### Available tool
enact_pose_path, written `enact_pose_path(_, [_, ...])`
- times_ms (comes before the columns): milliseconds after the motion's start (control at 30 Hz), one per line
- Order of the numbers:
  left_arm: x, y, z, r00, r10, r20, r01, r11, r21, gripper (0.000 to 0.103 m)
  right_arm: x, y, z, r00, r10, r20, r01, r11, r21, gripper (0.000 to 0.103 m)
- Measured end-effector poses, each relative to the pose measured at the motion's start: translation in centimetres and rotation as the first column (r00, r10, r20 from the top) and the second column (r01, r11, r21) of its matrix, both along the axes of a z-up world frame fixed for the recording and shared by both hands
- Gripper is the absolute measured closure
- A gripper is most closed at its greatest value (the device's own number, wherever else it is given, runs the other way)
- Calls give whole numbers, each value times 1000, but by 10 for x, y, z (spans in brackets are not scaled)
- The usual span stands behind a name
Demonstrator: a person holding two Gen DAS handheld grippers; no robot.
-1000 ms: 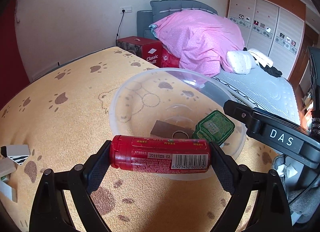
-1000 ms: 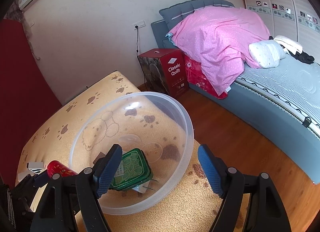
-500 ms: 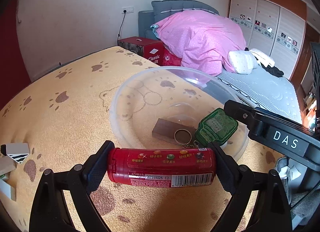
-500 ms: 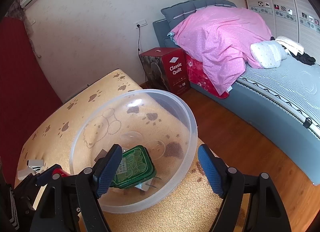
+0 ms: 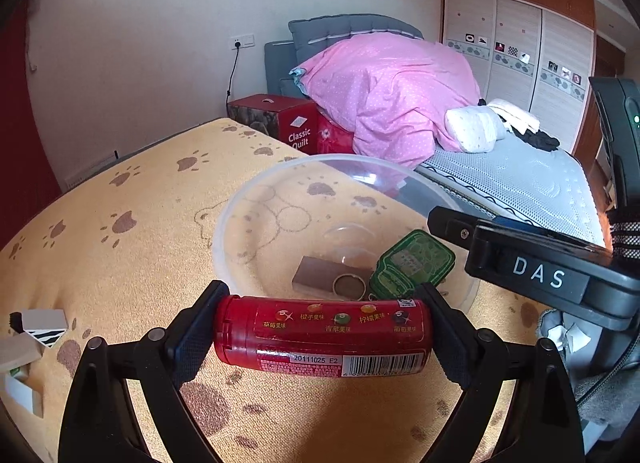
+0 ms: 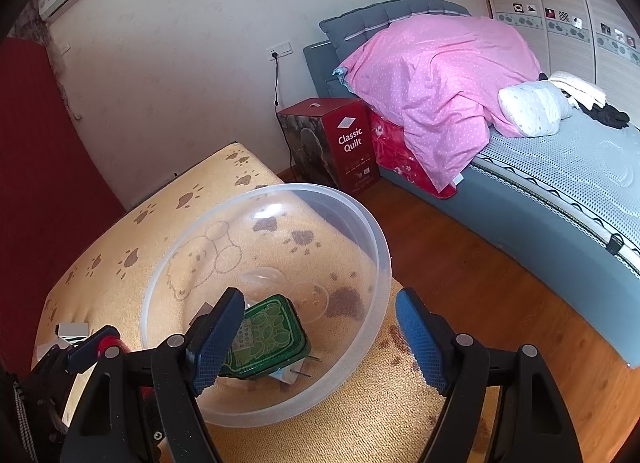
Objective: Organize rigid objects
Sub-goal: 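Carry the red can over the bowl and release it with the left gripper, then withdraw both open grippers from the bowl toward the remaining objects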
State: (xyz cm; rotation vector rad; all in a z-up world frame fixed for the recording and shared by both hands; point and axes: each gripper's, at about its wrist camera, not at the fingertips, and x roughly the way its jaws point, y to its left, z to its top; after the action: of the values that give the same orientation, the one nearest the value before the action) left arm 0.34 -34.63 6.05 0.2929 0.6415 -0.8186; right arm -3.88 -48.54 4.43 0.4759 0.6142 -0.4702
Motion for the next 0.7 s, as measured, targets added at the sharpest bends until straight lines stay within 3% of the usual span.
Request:
enact_pose_path(233, [5, -11, 4, 1000, -1, 18, 2, 999, -51, 9, -1, -4, 1, 1000, -17, 8, 17, 1000, 6, 21])
enact_pose_path(500, [12, -7, -9, 998, 9, -58, -9, 1000, -2, 7, -1, -5, 0, 1000, -23, 8, 23, 1000, 12, 21])
enact_pose_path(700, [13, 3, -13, 997, 30, -67, -29, 999, 14, 7, 0, -4, 0, 1000, -17, 3, 17, 1000, 10, 22])
